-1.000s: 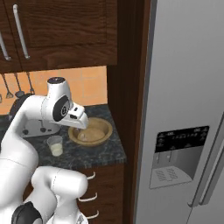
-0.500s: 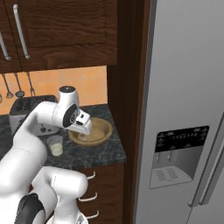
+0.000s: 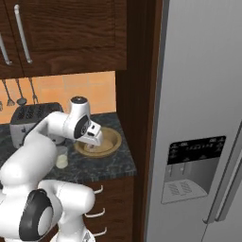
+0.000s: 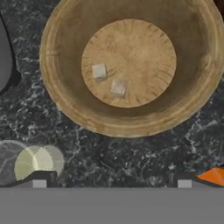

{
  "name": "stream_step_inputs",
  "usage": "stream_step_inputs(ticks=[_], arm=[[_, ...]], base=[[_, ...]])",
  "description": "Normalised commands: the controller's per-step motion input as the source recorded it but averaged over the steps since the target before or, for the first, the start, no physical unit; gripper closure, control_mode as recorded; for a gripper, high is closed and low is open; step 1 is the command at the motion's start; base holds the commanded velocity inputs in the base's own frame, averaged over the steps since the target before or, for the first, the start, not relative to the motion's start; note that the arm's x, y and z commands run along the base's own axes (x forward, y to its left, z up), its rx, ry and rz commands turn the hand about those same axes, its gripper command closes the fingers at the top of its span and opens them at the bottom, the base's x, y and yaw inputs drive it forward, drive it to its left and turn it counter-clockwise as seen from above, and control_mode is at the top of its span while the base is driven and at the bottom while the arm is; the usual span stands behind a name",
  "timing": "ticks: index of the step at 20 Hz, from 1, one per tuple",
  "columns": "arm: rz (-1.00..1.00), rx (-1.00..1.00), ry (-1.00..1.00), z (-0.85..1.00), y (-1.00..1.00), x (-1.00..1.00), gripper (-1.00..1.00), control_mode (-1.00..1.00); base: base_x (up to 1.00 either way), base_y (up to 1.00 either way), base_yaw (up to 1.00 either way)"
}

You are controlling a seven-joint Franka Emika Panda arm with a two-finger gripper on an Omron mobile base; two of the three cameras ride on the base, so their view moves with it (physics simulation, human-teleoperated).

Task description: Grab a lemon wedge from the fridge and one ice cube from the ice bowl, and put them in the glass of lemonade.

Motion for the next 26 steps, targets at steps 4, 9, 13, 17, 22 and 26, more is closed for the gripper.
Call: stream_step_inputs(ticks=[4, 9, 13, 17, 22, 26], arm=[[0.04, 0.0, 0.0, -0.34, 0.01, 0.37, -1.0, -1.0], [0.0, 0.0, 0.0, -0.37, 0.11, 0.45, -1.0, -1.0], [0.0, 0.0, 0.0, -0.31, 0.06, 0.47, -1.0, -1.0], [0.0, 0.0, 0.0, -0.29, 0.0, 0.44, -1.0, -1.0], [0.0, 0.0, 0.0, -0.26, 0.0, 0.35, -1.0, -1.0], [0.0, 0.0, 0.0, -0.28, 0.0, 0.17, -1.0, -1.0]], base=[[0.0, 0.0, 0.0], [0.0, 0.0, 0.0], [0.0, 0.0, 0.0], [0.0, 0.0, 0.0], [0.0, 0.0, 0.0], [0.0, 0.0, 0.0]])
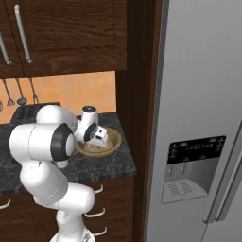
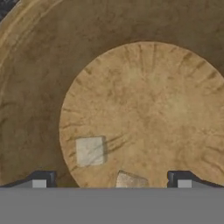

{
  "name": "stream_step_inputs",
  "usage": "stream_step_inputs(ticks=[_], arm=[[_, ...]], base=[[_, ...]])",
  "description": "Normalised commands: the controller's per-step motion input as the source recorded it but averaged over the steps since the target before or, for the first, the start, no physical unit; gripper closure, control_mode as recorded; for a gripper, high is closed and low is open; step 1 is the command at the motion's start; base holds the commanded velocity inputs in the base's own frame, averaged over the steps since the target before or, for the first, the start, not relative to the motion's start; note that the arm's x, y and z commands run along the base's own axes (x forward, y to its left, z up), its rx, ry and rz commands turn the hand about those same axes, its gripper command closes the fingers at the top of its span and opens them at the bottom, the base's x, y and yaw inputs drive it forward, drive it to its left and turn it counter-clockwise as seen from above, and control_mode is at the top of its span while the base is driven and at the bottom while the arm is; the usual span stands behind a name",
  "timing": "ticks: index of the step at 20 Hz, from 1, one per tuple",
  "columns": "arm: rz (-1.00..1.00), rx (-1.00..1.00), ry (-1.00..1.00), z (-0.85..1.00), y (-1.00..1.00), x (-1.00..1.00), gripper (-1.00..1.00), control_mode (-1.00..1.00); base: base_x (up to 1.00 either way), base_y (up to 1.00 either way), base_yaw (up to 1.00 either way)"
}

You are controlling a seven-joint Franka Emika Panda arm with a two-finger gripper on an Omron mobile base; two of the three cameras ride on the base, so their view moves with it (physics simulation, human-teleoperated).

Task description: Grab a lemon wedge from the fridge and one ice cube from the ice bowl, and put them in the glass of lemonade.

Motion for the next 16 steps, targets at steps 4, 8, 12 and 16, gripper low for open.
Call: stream_step_inputs(ticks=[4, 8, 12, 16], arm=[[0.0, 0.0, 0.0, -0.28, 0.0, 0.14, -1.0, -1.0], [0.0, 0.0, 0.0, -0.31, 0.0, 0.26, -1.0, -1.0], [0.0, 0.0, 0.0, -0.36, 0.0, 0.31, -1.0, -1.0], [0.0, 0.0, 0.0, -0.28, -0.02, 0.16, -1.0, -1.0]], base=[[0.0, 0.0, 0.0], [0.0, 0.0, 0.0], [0.0, 0.0, 0.0], [0.0, 0.0, 0.0]])
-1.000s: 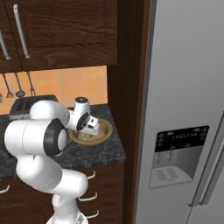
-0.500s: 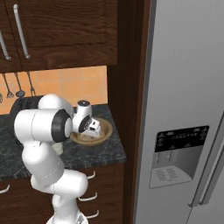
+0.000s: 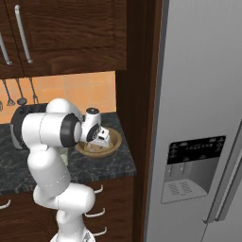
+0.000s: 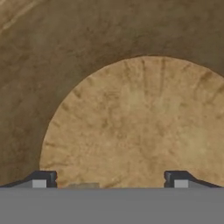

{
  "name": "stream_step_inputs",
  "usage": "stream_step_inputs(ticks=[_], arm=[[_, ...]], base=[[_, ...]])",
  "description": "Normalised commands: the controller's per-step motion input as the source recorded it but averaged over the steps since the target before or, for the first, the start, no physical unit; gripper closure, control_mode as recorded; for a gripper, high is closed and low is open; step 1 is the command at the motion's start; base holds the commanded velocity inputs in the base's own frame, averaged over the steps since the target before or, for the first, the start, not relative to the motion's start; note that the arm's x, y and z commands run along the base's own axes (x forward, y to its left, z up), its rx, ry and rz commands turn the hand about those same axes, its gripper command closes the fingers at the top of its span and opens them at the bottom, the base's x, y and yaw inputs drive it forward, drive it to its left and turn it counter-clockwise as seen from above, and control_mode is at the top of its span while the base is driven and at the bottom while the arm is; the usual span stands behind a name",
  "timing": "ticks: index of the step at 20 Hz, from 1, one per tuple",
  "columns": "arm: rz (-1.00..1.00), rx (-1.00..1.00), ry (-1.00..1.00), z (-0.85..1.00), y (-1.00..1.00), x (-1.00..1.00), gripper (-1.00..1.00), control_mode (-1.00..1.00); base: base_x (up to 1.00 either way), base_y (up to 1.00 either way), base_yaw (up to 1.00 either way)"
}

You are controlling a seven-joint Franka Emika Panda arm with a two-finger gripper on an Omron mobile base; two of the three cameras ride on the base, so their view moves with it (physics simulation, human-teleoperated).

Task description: Grab a lemon wedge from the fridge and one ice cube from the ice bowl, and put them in the glass of lemonade.

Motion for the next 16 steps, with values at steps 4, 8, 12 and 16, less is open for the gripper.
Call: stream_step_inputs(ticks=[4, 8, 12, 16], arm=[[0.0, 0.0, 0.0, -0.08, -0.01, -0.34, -1.0, -1.0], [0.0, 0.0, 0.0, -0.01, 0.0, -0.46, -1.0, -1.0], [0.0, 0.0, 0.0, -0.11, 0.0, 0.01, -1.0, -1.0], [0.0, 0.0, 0.0, -0.18, 0.0, 0.26, 1.0, -1.0]], base=[[0.0, 0.0, 0.0], [0.0, 0.0, 0.0], [0.0, 0.0, 0.0], [0.0, 0.0, 0.0]])
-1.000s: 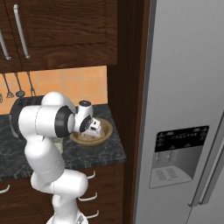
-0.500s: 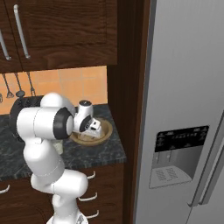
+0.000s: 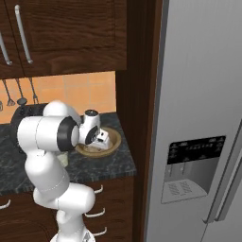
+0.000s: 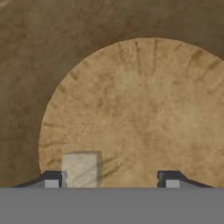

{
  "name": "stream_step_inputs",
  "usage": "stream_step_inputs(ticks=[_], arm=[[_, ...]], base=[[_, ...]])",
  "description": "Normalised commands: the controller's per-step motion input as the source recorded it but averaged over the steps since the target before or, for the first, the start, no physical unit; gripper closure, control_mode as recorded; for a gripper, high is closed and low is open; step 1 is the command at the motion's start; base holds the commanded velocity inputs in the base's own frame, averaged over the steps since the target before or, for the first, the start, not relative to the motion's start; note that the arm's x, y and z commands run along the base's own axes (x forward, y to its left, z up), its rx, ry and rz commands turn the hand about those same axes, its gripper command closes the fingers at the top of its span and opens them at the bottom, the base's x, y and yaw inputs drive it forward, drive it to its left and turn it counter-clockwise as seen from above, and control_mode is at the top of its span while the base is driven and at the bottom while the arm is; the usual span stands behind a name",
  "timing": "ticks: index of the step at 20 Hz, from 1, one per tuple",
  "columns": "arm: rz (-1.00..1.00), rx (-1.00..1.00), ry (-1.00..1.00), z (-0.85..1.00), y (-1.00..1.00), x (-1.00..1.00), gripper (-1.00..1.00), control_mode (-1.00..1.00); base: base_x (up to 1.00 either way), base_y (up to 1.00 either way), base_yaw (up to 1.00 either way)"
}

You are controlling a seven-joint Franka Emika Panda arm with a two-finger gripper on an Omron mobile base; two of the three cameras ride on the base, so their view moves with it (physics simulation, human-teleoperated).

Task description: Grab a lemon wedge from the fridge and one ice cube from the ice bowl, and put them in the glass of lemonade.

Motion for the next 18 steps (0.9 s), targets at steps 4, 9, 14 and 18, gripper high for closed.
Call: stream_step_inputs(ticks=[4, 9, 14, 18], arm=[[0.0, 0.0, 0.04, -0.17, 0.0, 0.12, 1.0, -1.0], [0.0, 0.0, 0.04, -0.04, 0.0, 0.0, 1.0, -1.0], [0.0, 0.0, 0.0, 0.15, 0.0, -0.29, 1.0, -1.0], [0.0, 0.0, -0.05, 0.44, 0.1, -0.4, 1.0, -1.0]], base=[[0.0, 0.0, 0.0], [0.0, 0.0, 0.0], [0.0, 0.0, 0.0], [0.0, 0.0, 0.0]])
